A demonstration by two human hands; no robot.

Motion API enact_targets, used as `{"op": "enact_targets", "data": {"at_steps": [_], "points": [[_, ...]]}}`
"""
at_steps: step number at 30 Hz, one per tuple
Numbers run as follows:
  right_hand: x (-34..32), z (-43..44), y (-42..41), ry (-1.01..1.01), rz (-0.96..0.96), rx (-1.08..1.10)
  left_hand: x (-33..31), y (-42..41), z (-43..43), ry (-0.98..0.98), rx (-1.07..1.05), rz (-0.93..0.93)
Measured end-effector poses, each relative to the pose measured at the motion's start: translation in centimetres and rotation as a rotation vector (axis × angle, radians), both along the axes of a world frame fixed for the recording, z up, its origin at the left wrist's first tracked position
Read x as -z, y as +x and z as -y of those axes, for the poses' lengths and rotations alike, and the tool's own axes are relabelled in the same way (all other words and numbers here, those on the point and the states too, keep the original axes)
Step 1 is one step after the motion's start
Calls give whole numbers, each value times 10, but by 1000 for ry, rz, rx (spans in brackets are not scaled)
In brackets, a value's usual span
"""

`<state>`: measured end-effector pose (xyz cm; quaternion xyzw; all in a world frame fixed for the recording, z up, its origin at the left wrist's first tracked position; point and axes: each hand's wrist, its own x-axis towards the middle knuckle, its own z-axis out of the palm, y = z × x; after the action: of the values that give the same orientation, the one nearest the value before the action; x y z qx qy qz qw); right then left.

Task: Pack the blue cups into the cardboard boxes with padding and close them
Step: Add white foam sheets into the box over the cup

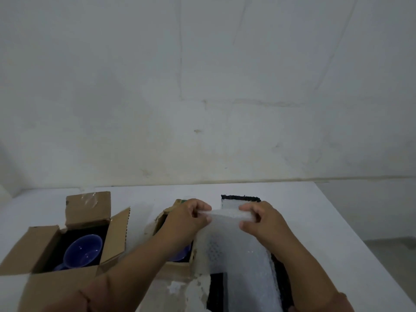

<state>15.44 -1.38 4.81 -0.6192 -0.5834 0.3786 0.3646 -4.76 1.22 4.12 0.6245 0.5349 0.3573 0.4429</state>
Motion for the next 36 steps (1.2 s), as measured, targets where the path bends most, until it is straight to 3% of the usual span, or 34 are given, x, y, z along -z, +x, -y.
{"op": "enact_targets", "data": {"at_steps": [3,8,11,13,16,21,28,34,36], "points": [[-8,-3,-9,100,-16,32,-6,-11,0,25,-19,59],[-25,-13,-17,40,-502,-37,-1,-30,-6,-217,182,408],[-33,-21,-29,50,-649,-40,8,-30,-4,-291,280,344],[-34,-25,-37,49,-672,7,15,-28,-2,-298,196,308],[-23,-28,-40,-63,-652,7,19,-28,-2,-343,123,346],[7,-18,-38,-373,-461,-118,14,-37,-3,-391,78,461],[16,-20,-48,-330,-514,-77,14,-53,-2,-461,81,602],[21,-29,-58,-325,-404,-18,18,-73,-6,-620,-54,822],[25,-33,-66,-310,-340,-22,21,-77,-7,-700,-20,689]]}}
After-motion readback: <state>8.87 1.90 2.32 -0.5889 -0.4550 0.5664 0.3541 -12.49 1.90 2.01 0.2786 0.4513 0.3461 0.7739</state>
